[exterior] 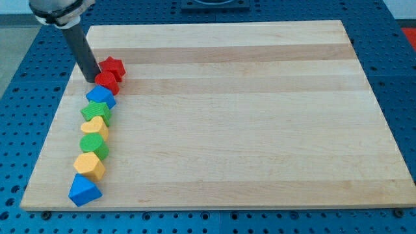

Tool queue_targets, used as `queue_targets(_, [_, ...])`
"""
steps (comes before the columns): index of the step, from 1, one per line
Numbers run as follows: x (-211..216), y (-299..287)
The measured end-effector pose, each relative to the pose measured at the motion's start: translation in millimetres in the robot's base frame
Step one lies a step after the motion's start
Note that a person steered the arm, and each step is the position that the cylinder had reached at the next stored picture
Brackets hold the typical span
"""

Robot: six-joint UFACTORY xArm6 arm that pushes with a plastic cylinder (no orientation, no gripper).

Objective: Push the red star towards the top left of the board

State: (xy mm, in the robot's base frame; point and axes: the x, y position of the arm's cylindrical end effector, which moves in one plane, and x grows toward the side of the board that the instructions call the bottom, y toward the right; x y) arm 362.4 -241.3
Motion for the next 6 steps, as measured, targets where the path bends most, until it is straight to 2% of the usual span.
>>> queue_targets(3, [-53.5,52.5])
queue_targets(4, [-32.1,55.7])
queue_targets(5, [-1.5,85.2])
queue_targets(6, [-8.2,131.9])
